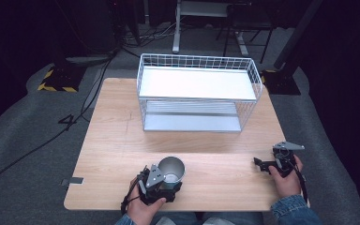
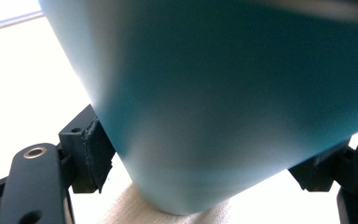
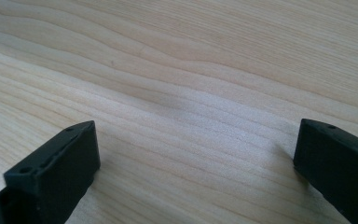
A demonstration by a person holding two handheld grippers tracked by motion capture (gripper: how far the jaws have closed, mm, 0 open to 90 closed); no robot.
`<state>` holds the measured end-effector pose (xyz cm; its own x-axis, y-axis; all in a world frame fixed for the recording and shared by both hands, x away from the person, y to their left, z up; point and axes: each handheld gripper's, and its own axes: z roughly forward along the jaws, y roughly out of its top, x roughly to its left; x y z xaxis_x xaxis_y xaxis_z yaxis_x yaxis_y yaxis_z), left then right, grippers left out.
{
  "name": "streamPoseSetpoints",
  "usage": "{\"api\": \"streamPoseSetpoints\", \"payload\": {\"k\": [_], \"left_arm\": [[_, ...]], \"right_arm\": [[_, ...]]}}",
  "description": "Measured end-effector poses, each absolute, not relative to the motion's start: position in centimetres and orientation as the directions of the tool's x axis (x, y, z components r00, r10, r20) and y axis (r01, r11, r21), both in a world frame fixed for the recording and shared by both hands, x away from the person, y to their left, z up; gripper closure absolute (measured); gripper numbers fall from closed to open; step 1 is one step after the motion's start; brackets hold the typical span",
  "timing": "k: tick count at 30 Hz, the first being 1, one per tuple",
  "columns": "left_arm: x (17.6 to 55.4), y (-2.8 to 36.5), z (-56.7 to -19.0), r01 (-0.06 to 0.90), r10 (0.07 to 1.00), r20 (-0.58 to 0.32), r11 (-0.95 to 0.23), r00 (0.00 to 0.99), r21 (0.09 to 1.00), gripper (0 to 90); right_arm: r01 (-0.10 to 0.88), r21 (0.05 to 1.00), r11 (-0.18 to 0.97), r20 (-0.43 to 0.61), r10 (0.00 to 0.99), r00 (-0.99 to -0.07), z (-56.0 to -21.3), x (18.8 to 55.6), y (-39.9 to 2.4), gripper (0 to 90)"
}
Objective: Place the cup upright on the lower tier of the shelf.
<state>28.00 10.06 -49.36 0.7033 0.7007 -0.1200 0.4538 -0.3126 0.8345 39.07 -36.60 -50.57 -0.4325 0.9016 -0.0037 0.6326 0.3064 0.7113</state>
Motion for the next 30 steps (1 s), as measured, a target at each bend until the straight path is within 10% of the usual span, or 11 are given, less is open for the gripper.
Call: {"api": "streamPoseSetpoints", "payload": {"k": [30], "left_arm": [[31.7,8.7,-44.6,0.452,0.671,-0.126,-0.337,0.731,0.826,21.4]], "right_arm": [[0.634,0.711,0.306,-0.004,0.903,-0.431,-50.6,39.2,-36.6,0.2]]}}
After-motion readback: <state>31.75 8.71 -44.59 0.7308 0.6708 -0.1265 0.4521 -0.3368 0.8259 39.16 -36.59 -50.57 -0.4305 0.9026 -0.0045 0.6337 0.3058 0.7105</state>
